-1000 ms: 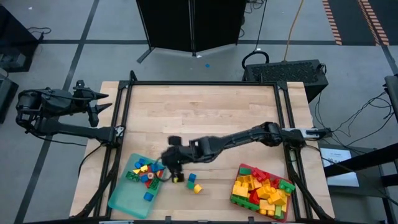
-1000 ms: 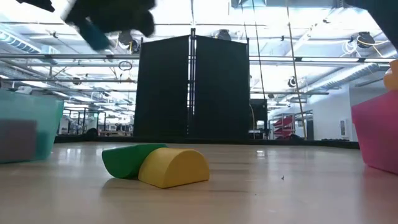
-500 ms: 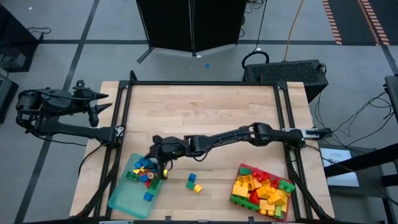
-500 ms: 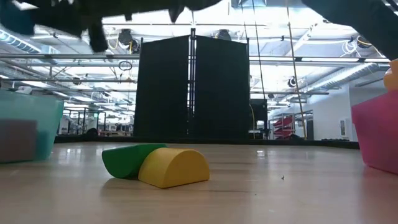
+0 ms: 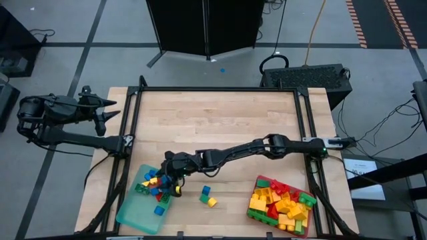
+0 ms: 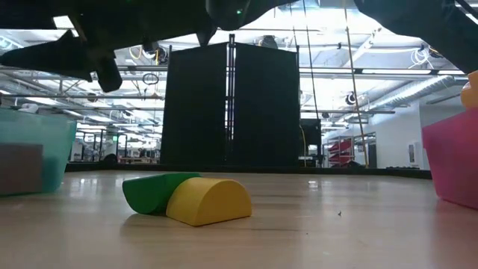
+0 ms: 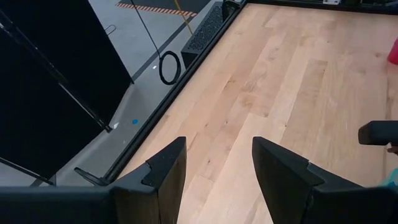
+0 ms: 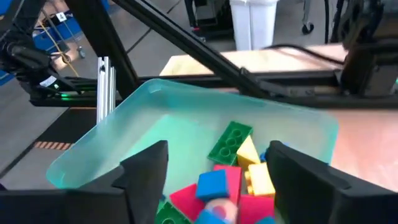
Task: Sort blocks by size
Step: Put the green block into the blue bin
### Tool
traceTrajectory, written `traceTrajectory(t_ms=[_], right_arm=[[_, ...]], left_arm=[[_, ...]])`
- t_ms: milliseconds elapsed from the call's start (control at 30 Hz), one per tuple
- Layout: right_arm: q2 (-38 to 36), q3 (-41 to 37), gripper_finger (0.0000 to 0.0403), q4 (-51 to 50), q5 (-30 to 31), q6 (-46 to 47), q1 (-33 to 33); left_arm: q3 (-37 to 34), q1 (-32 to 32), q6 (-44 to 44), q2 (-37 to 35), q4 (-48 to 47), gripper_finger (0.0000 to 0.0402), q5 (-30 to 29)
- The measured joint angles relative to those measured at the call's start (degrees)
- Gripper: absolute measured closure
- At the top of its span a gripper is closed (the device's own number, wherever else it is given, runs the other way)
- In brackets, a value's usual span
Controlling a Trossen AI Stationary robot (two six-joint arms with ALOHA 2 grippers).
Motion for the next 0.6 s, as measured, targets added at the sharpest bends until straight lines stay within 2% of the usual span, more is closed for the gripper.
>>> traceTrajectory(t_ms=[133,233,333,467,600], right_arm=[[-2.04,0.00,0.0121,-5.42,-2.13,6.15,-0.39],[-7.60,0.00,0.0117,-19.84,-3.10,10.15,-0.67],[-12.83,0.28,0.0120,-35.88,-2.61,9.54,-0.58],[-15.02,0.08,0.0123,-55.48,1.32,10.51,2.07],[-14.86,-0.44,0.0123,-64.91,3.26,13.02,6.56]], left_arm=[[0.00,0.01,-0.02,0.00,0.01,0.0214,0.29],[0.00,0.00,0.00,0.00,0.00,0.0214,0.28],[0.00,0.01,0.01,0.00,0.00,0.0214,0.28],[0.00,0.00,0.02,0.00,0.00,0.0214,0.28],[0.00,0.01,0.04,0.00,0.00,0.0214,0.28]])
